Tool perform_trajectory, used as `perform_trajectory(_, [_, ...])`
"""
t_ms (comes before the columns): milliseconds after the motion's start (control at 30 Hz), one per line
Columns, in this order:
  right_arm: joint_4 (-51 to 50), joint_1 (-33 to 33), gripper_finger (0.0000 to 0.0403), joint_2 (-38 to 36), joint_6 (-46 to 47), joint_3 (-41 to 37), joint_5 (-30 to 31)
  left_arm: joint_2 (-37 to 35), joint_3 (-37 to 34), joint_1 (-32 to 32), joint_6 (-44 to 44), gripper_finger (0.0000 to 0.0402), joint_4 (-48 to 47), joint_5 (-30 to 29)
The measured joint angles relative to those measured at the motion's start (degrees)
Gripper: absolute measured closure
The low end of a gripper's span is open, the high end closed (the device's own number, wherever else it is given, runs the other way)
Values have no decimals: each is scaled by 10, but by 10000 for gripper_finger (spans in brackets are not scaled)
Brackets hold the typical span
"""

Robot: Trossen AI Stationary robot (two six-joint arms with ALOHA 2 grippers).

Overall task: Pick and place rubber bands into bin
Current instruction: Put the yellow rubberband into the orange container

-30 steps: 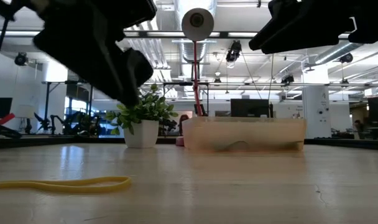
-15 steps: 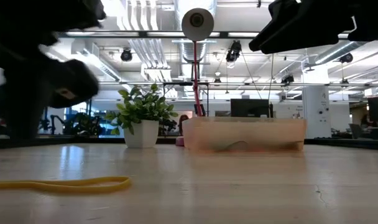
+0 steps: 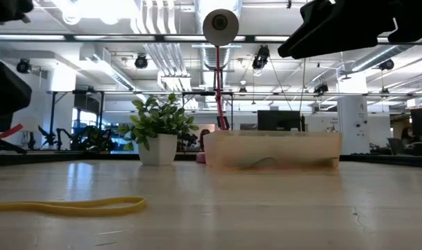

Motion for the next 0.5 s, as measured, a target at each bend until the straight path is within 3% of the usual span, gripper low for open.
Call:
perform_trajectory(167, [0,0,197,0,17,0,0,1,0,-17,-5,283,-16,-32])
perform_trajectory(500, [0,0,197,0,47,0,-1,38,3,-35,-33,283,-16,-41])
